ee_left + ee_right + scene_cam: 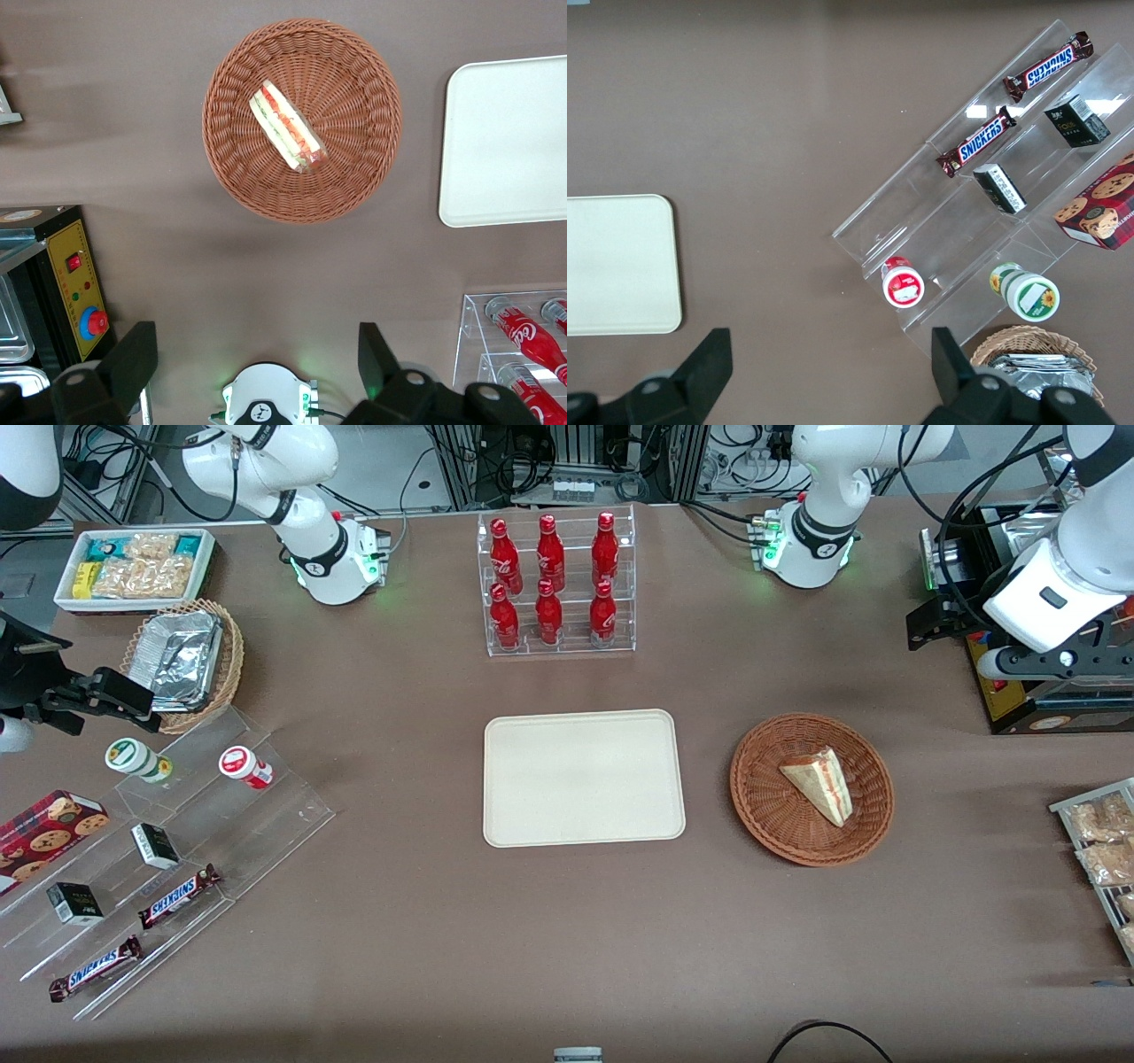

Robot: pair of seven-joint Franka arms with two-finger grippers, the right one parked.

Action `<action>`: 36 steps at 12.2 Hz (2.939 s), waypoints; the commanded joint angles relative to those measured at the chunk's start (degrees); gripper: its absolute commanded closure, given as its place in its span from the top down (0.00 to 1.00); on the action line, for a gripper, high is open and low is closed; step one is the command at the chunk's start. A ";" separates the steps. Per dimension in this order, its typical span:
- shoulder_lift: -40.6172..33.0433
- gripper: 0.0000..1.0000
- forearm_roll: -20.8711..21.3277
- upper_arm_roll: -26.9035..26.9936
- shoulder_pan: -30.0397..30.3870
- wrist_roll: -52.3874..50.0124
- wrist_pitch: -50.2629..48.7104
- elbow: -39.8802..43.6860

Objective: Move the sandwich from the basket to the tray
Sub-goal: 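Move the left gripper over the wicker basket holding the sandwich, then lower the open left gripper around the wrapped sandwich in the basket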

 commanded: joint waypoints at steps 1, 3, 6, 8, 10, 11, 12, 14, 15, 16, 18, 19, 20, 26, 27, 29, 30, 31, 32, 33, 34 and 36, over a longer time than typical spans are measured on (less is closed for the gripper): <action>-0.18 1.00 0.04 0.21 -0.32 0.81 0.59 -0.39; -0.09 1.00 0.30 0.21 -0.32 0.89 2.42 -2.31; -0.18 1.00 0.39 0.21 -0.23 0.81 6.73 -8.10; -0.27 1.00 0.39 0.30 -0.23 0.72 11.21 -12.76; -0.26 1.00 0.39 0.30 -0.06 0.54 16.21 -17.94; -0.61 1.00 0.39 0.30 -0.06 0.54 19.63 -20.93; -0.70 1.00 0.39 0.30 0.03 0.54 23.06 -23.83; -0.44 1.00 0.39 0.30 0.03 0.54 29.74 -28.49; -0.27 1.00 0.39 0.30 0.12 0.46 33.60 -31.04; -0.27 1.00 0.39 0.30 0.21 0.46 38.16 -34.02; 0.96 1.00 0.30 0.39 0.21 0.19 42.24 -35.81; 1.40 1.00 0.30 0.39 0.21 0.02 42.60 -35.81; 1.58 1.00 0.13 0.39 0.21 -0.51 43.74 -36.07; 3.42 1.00 0.12 0.39 0.03 -18.15 51.20 -38.88; 3.86 1.00 0.12 0.30 -0.06 -22.35 52.61 -39.15; 5.35 1.00 0.12 0.30 -0.41 -30.97 54.11 -39.15; 5.88 1.00 0.12 0.22 -0.49 -35.10 55.08 -39.24; 6.58 1.00 0.12 0.13 -0.58 -38.88 55.26 -39.06; 7.29 1.00 0.12 0.13 -1.28 -40.75 55.52 -38.97; 7.99 1.00 -0.31 0.13 -1.46 -41.03 55.61 -38.71; 8.69 1.00 -0.66 0.13 -1.55 -41.03 55.70 -38.54; 9.66 1.00 -0.76 0.13 -1.90 -41.20 55.88 -38.36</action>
